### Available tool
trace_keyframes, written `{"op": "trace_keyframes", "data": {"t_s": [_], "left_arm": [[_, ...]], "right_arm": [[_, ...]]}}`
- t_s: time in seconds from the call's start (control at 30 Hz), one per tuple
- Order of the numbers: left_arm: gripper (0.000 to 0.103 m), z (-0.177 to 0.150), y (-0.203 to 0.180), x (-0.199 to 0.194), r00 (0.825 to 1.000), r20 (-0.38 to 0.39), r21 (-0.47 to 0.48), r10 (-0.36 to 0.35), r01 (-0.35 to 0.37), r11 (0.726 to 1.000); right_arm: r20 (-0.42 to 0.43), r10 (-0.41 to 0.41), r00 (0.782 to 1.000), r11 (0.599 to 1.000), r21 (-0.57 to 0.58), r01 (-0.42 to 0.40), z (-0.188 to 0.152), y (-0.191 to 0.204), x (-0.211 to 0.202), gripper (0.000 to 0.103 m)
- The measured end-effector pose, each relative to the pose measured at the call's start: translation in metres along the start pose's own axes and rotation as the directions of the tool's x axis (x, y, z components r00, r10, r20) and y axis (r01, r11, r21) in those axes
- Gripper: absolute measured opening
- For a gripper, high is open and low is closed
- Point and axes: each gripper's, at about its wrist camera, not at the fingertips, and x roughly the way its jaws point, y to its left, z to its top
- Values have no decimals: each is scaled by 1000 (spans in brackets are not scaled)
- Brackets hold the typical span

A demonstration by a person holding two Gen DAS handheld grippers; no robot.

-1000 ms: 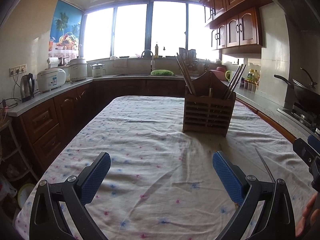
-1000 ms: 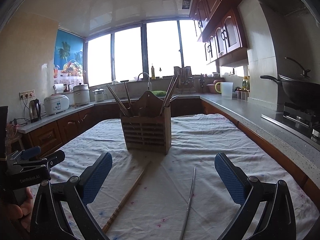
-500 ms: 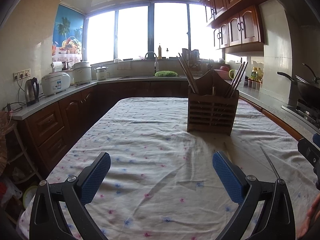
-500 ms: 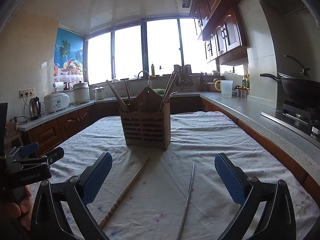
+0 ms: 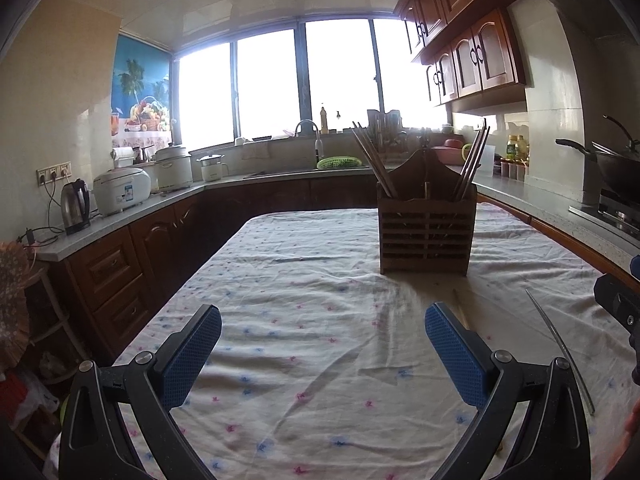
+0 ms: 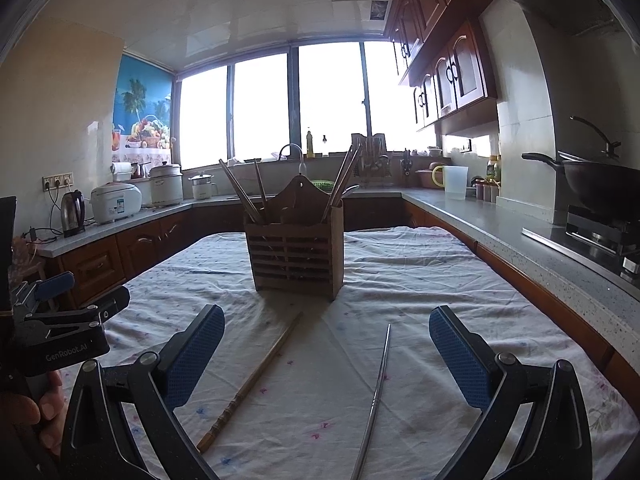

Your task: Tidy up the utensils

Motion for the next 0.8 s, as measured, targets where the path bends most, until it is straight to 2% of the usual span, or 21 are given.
{"op": "trace_keyframes", "data": {"t_s": [0.8], "left_arm": [[102,7,4,2,996,-72,-54,-49,45,998]], "right_arm": [[-73,-34,997,999,27,36,2,-6,7,103]]}}
